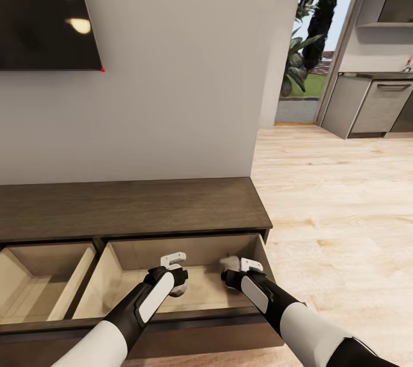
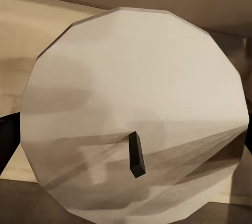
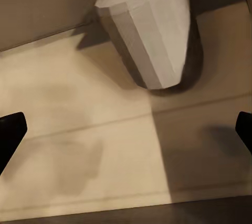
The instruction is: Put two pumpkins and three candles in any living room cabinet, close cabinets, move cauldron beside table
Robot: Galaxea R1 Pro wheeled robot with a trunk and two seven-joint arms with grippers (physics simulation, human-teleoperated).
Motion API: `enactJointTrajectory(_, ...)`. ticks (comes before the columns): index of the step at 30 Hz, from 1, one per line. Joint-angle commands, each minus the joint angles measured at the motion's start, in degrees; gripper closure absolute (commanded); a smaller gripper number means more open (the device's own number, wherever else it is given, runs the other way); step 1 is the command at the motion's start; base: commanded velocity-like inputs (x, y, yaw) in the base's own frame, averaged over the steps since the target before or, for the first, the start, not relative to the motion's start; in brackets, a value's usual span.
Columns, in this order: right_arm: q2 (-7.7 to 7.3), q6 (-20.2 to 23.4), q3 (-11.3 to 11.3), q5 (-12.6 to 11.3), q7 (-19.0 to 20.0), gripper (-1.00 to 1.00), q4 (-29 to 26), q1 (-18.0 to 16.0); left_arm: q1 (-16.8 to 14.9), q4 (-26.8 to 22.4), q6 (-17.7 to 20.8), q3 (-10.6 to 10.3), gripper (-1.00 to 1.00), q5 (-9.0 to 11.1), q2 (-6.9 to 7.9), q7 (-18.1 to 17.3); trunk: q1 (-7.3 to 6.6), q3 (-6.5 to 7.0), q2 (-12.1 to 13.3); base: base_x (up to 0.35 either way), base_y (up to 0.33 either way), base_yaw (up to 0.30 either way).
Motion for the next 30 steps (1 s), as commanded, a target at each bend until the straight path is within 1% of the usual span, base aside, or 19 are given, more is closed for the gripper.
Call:
enactJointTrajectory(1, -0.04, 0.1, 0.5, -0.4, -0.5, -1.00, -0.1, 0.0, 0.0, -0.1, 0.1, -0.2, -1.00, 0.4, 0.03, 0.5, -0.01, -0.05, 0.0, 0.000, 0.000, 0.000)
enactJointTrajectory(20, -0.07, 0.1, 0.5, -0.4, -0.5, -1.00, -0.1, 0.0, 0.0, -0.1, 0.1, 0.1, -1.00, 0.8, 0.12, 0.4, -0.01, -0.05, 0.0, 0.000, 0.000, 0.000)
enactJointTrajectory(26, -0.07, 0.1, 0.5, -0.4, -0.5, -1.00, -0.1, 0.0, 0.0, -0.1, 0.1, 0.0, -1.00, 0.3, 0.07, 0.7, -0.01, -0.05, 0.0, 0.000, 0.000, 0.000)
enactJointTrajectory(28, -0.07, 0.1, 0.5, -0.4, -0.5, -1.00, -0.1, 0.0, 0.0, 0.0, 0.1, 0.0, -1.00, 0.3, 0.07, 2.1, -0.01, -0.05, 0.0, 0.000, 0.000, 0.000)
enactJointTrajectory(29, -0.07, 0.1, 0.5, -0.4, -0.5, -1.00, -0.1, 0.0, 0.0, 0.0, 0.1, 0.0, -1.00, 0.3, 0.02, 4.5, -0.01, -0.05, 0.0, 0.000, 0.000, 0.000)
enactJointTrajectory(30, -0.07, 0.1, 0.5, -0.4, -0.5, -1.00, -0.1, 0.0, 0.0, 0.0, 0.1, 0.0, -1.00, 0.4, -0.01, 6.0, -0.01, -0.05, 0.0, 0.000, 0.000, 0.000)
